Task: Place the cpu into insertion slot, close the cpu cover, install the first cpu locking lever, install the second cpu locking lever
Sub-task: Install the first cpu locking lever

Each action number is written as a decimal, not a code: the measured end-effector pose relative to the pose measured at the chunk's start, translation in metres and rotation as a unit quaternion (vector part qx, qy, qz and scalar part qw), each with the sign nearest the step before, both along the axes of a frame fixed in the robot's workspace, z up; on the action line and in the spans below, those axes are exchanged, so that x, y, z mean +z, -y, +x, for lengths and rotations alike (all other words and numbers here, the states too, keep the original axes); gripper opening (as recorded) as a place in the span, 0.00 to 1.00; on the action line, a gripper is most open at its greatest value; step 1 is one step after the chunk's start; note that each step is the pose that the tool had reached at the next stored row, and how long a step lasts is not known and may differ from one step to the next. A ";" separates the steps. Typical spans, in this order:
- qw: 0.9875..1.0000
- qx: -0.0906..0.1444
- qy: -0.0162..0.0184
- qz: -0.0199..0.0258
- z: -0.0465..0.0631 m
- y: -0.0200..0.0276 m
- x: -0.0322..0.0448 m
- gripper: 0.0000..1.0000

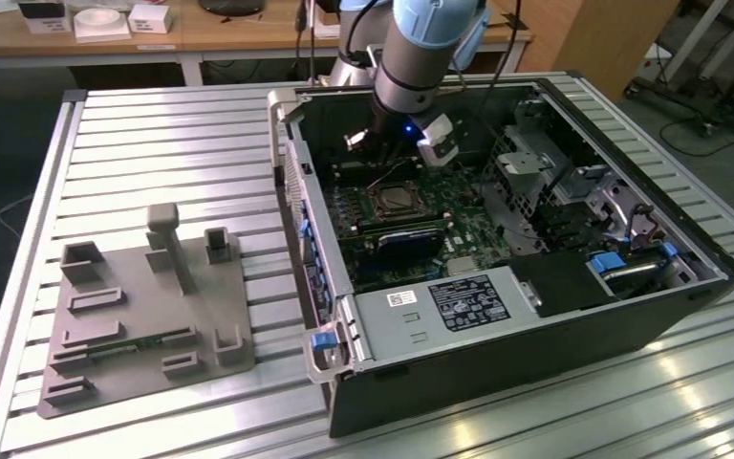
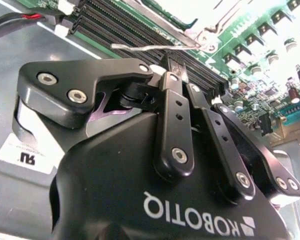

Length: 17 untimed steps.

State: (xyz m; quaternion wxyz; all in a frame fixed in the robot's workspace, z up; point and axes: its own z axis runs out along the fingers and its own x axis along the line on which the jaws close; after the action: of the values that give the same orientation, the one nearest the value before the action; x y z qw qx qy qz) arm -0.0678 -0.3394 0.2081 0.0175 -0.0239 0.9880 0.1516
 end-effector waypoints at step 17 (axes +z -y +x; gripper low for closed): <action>1.000 0.000 0.000 0.003 -0.002 0.0001 -0.0040 0.11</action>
State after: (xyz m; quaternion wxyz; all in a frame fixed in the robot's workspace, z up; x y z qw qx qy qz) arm -0.0694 -0.3395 0.2041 0.0179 -0.0242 0.9875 0.1545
